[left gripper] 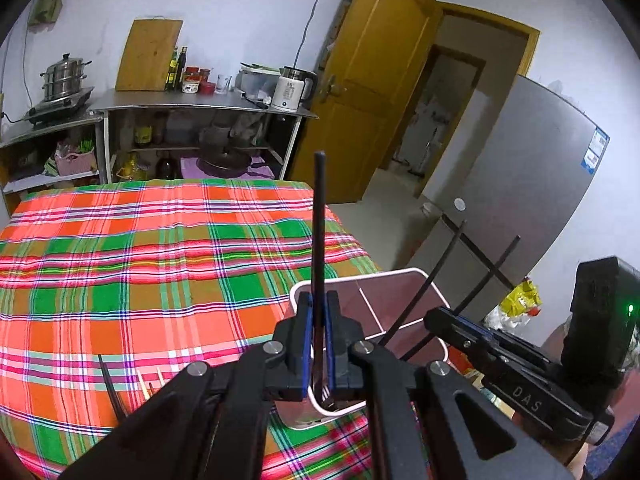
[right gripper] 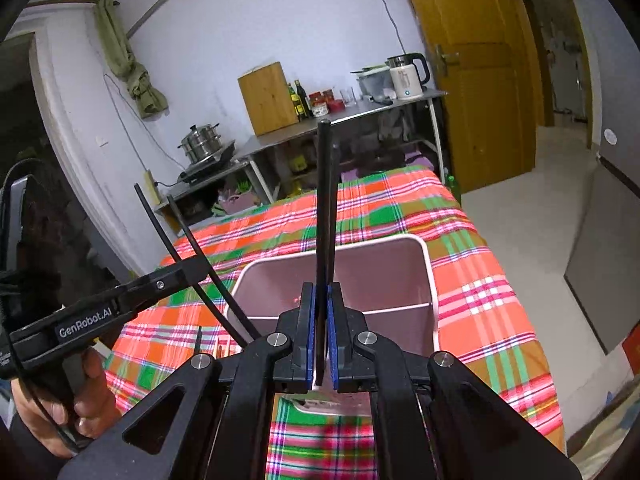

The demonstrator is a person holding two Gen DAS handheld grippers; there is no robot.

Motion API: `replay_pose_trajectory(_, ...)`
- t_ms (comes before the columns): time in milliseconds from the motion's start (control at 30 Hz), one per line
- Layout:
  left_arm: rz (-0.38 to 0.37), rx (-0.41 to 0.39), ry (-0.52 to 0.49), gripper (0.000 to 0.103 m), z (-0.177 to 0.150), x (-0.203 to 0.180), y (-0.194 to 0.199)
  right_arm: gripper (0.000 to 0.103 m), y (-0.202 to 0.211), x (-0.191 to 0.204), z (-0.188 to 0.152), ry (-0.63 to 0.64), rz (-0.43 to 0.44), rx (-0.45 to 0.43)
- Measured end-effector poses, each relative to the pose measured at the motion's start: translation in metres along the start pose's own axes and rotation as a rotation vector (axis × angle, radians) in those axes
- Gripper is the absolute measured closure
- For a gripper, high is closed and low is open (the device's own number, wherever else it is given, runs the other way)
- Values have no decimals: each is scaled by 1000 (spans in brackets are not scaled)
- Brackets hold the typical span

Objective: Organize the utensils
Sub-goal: 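Open the left tool to drop its chopstick into the basket while the right tool releases its chopstick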

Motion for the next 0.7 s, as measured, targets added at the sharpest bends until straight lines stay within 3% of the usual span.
replay_pose_trajectory(100, -3, -5, 1, 79, -3, 1, 3, 96, -2, 1, -1, -1, 2, 15)
replay_pose_trajectory(267, -16, -36, -11, 66, -3, -2, 18, 77, 7, 3, -2, 1, 3, -6)
replay_pose_trajectory(700, 6, -115, -3, 63, -32, 21, 66, 74, 40, 23, -20, 35, 27, -71)
Point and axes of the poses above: each gripper's, at about its wrist camera, not at the fingertips, and y roughly against the way its jaws point, x to its left, z to its top, the point moved 8 cm from there along -y, roughly the way its jaws point, and after that the axes turned 4 degrees about y, right-handed, at the moved point
